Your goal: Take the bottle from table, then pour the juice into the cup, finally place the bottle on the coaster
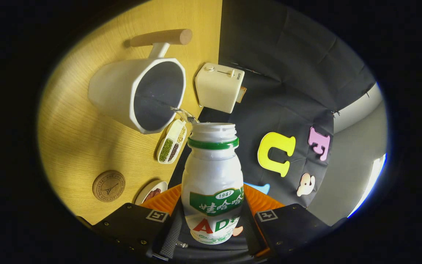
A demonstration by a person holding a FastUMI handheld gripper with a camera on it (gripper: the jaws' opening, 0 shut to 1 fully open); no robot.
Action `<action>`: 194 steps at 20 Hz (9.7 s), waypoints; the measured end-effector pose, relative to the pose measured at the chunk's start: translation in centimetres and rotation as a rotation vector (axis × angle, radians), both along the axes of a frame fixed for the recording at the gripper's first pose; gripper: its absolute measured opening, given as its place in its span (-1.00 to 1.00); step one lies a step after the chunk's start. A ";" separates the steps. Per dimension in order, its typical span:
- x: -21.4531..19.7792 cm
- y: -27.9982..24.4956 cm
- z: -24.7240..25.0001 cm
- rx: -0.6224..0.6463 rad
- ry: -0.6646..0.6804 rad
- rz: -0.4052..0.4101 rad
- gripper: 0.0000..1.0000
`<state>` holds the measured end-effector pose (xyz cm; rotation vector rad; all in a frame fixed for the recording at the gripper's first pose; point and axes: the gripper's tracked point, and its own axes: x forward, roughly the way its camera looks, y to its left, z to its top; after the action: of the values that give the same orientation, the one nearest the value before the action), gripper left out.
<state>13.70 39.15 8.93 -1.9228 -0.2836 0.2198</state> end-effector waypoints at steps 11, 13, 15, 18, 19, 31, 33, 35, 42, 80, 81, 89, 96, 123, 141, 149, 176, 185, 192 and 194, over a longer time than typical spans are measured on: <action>-0.4 0.7 0.9 -0.058 -0.028 0.015 0.45; -0.5 0.8 0.9 -0.067 -0.028 0.015 0.45; -0.5 0.6 0.8 -0.082 -0.026 0.004 0.45; -0.2 0.5 0.0 -0.106 -0.022 -0.004 0.45; -0.3 0.5 0.0 -0.113 -0.022 -0.007 0.45; -0.2 0.3 -0.7 -0.147 -0.012 -0.018 0.45; -0.1 0.3 -0.8 -0.152 -0.013 -0.021 0.45; -0.2 0.3 -0.9 -0.159 -0.014 -0.022 0.45; 0.1 -0.1 -1.2 -0.141 -0.011 -0.032 0.45; -0.3 -6.0 -0.4 1.289 0.345 -0.038 0.45; 0.0 -6.0 -0.3 1.353 0.359 -0.022 0.45; 1.3 -8.7 -0.4 1.713 0.429 -0.011 0.45; 2.4 -9.3 -1.4 1.822 0.469 -0.047 0.45; 6.0 -9.6 -7.6 1.823 0.481 -0.205 0.45; 4.3 -10.8 -4.5 1.896 0.394 -0.145 0.98; 0.5 -12.8 2.6 1.925 0.295 -0.093 0.97; -9.3 -18.2 12.7 1.894 0.250 -0.064 0.97; -10.4 -25.5 6.4 1.879 0.237 -0.034 0.97; -8.4 -38.5 -4.2 1.957 0.205 -0.179 0.93; -7.6 -40.7 -6.0 1.987 0.174 -0.227 0.94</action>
<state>6.06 -1.51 2.89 0.0477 -0.0475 -0.0878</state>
